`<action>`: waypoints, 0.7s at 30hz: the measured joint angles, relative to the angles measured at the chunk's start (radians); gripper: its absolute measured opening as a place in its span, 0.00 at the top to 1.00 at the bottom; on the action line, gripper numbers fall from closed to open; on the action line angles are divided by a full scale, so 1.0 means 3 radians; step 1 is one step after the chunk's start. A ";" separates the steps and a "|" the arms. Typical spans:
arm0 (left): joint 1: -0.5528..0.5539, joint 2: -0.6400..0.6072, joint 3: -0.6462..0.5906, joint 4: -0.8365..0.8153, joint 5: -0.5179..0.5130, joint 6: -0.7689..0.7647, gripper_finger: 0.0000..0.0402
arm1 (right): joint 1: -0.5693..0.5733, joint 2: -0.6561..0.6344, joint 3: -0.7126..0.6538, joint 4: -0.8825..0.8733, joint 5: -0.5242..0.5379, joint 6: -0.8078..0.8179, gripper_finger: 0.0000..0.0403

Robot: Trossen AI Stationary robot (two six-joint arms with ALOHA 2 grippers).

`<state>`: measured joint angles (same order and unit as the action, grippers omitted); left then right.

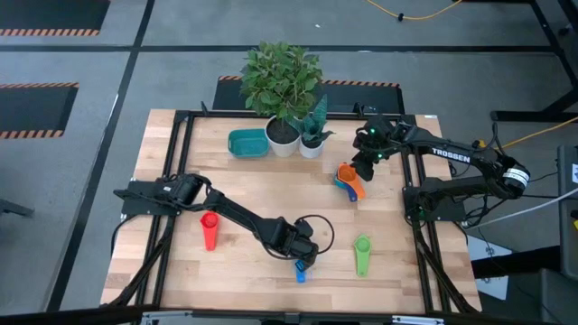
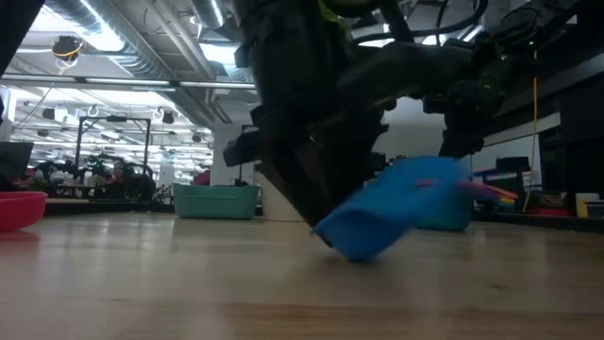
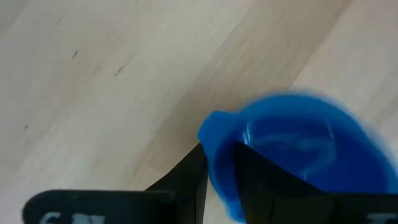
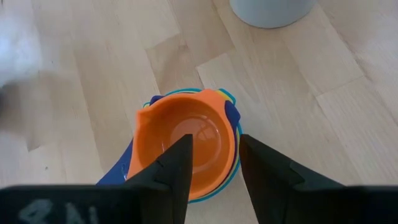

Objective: Nest measuring cups in basket
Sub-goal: Stack the light blue measuring cup on top of the orange measuring cup

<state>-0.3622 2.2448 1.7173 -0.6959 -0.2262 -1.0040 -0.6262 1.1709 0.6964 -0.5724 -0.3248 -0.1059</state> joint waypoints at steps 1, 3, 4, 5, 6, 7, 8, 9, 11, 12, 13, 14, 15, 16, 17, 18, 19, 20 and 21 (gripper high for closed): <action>0.0000 0.0000 0.0001 0.0004 -0.0018 0.0006 0.83 | 0.0003 0.0000 0.0000 0.0001 -0.0001 0.0000 0.66; 0.0000 0.0000 0.0001 0.0003 -0.0072 0.0036 0.86 | 0.0019 0.0000 0.0000 0.0002 0.0000 0.0000 0.66; -0.0003 0.0000 0.0001 0.0008 -0.0087 0.0055 0.88 | 0.0024 0.0000 0.0000 0.0003 -0.0001 0.0000 0.66; -0.0007 0.0000 0.0001 0.0013 -0.0095 0.0057 0.90 | 0.0033 0.0000 0.0000 0.0005 -0.0001 0.0000 0.66; -0.0010 -0.0002 0.0002 0.0015 -0.0099 0.0060 0.92 | 0.0039 0.0000 0.0000 0.0004 -0.0001 0.0000 0.66; -0.0011 -0.0006 0.0002 0.0014 -0.0102 0.0064 0.95 | 0.0045 0.0000 0.0000 0.0005 0.0000 0.0000 0.66; -0.0011 -0.0008 0.0007 0.0023 -0.0108 0.0075 0.97 | 0.0054 0.0000 0.0000 0.0006 -0.0001 0.0000 0.66; -0.0011 -0.0010 0.0009 0.0030 -0.0122 0.0086 0.98 | 0.0066 0.0000 0.0000 0.0006 -0.0001 0.0000 0.66; -0.0015 -0.0010 0.0009 0.0028 -0.0208 0.0091 0.98 | 0.0092 0.0000 0.0000 0.0009 -0.0004 0.0001 0.66; -0.0017 -0.0011 0.0009 0.0023 -0.0280 0.0105 0.98 | 0.0110 0.0000 0.0000 0.0010 -0.0024 0.0019 0.66; -0.0015 -0.0016 0.0008 0.0014 -0.0369 0.0146 0.98 | 0.0128 0.0000 0.0000 0.0010 -0.0061 0.0082 0.66; -0.0010 -0.0024 0.0004 0.0007 -0.0468 0.0202 0.98 | 0.0147 0.0000 0.0000 0.0017 -0.0115 0.0163 0.66; 0.0000 -0.0036 0.0002 -0.0008 -0.0565 0.0240 0.98 | 0.0170 0.0000 0.0000 0.0025 -0.0189 0.0256 0.66; 0.0014 -0.0044 0.0001 -0.0011 -0.0665 0.0279 0.99 | 0.0193 0.0000 0.0000 0.0029 -0.0267 0.0349 0.66; 0.0034 -0.0049 0.0001 -0.0006 -0.0761 0.0316 0.99 | 0.0218 0.0000 0.0000 0.0031 -0.0351 0.0427 0.66; 0.0058 -0.0050 0.0002 0.0007 -0.0854 0.0336 0.99 | 0.0246 0.0000 0.0000 0.0039 -0.0438 0.0484 0.66; 0.0083 -0.0050 0.0002 0.0010 -0.0952 0.0366 0.99 | 0.0279 0.0000 0.0000 0.0054 -0.0524 0.0523 0.66; 0.0114 -0.0050 0.0002 0.0011 -0.1042 0.0409 0.98 | 0.0315 0.0000 0.0000 0.0074 -0.0604 0.0550 0.66; 0.0145 -0.0050 0.0002 0.0018 -0.1127 0.0449 0.99 | 0.0354 0.0000 0.0000 0.0093 -0.0666 0.0590 0.66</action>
<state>-0.3187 2.2299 1.7180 -0.6906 -0.5642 -0.8694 -0.5201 1.1709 0.6964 -0.5444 -0.5245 0.0713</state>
